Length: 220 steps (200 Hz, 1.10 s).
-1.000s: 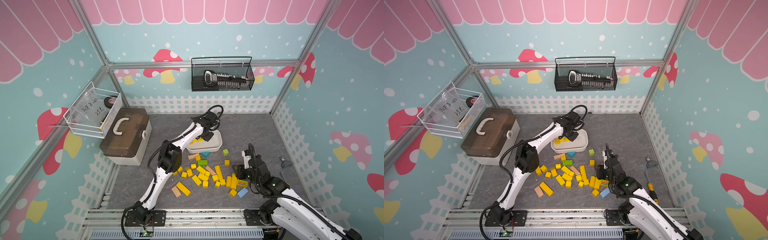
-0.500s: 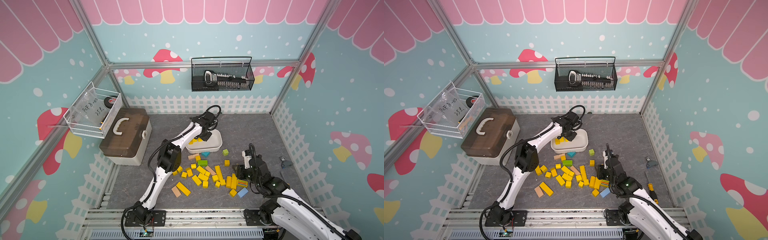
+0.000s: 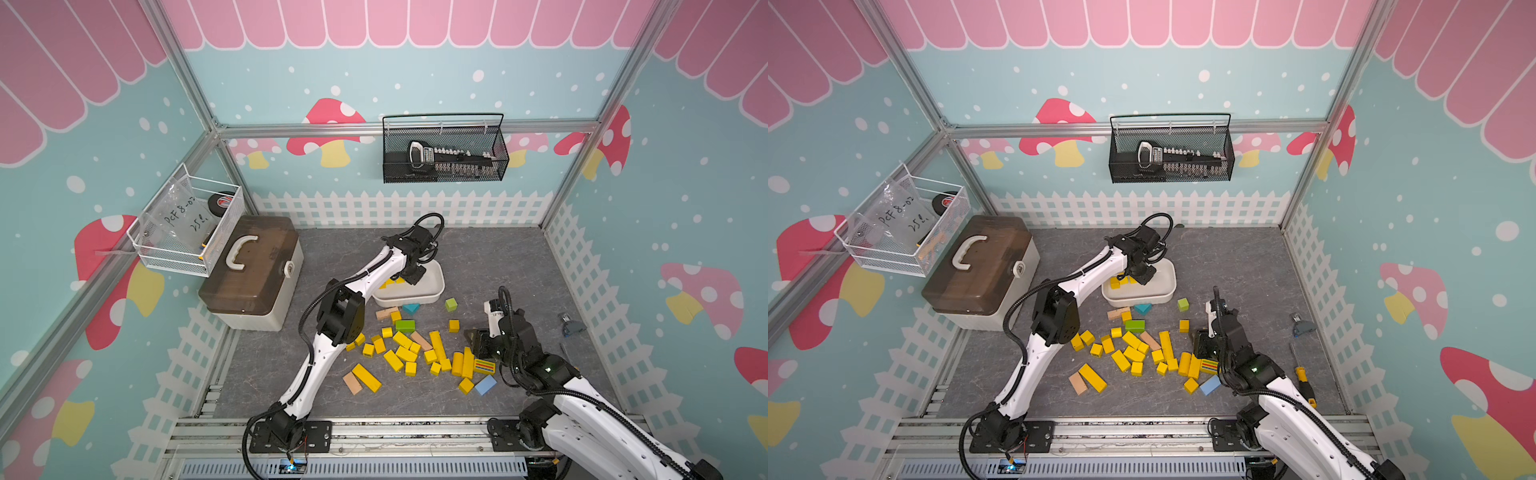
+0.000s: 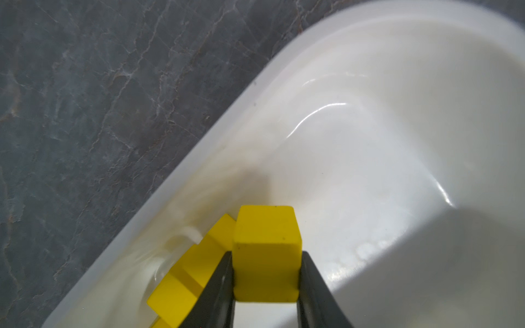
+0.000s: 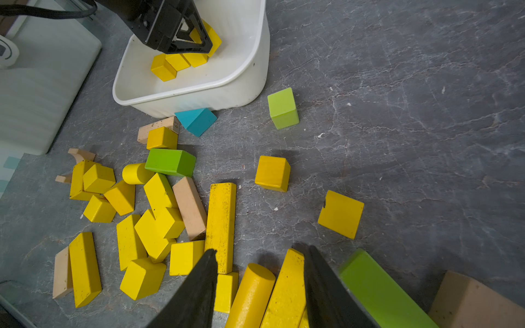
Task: Pick out the yellow building blocks
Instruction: Place the building block in the storage box.
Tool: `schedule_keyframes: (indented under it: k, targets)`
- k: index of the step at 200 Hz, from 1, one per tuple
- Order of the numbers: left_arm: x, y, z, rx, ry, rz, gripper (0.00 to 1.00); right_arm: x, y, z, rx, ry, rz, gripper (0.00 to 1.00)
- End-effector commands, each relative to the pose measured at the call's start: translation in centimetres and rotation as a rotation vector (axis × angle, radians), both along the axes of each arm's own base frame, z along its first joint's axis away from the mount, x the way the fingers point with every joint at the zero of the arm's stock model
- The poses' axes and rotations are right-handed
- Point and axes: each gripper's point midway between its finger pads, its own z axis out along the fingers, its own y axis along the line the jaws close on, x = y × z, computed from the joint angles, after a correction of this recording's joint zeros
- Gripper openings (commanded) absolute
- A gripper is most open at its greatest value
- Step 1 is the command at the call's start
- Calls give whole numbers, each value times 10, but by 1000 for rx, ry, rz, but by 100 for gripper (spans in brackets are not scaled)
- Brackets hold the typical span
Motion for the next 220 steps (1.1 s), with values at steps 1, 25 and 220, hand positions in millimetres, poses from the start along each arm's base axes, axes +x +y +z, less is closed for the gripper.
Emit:
schedule_keyframes:
  k: [1,25,220]
  targets:
    - [1,-5,-8,-2,9,-11,34,1,-2,-3,2,-4,-6,49]
    - [2,-1,-10,19,1,-5,34,1,-2,-3,4,-2,-6,49]
    - [24,17,28,102,-151,48,40,2,-3,-4,8,1,-8,50]
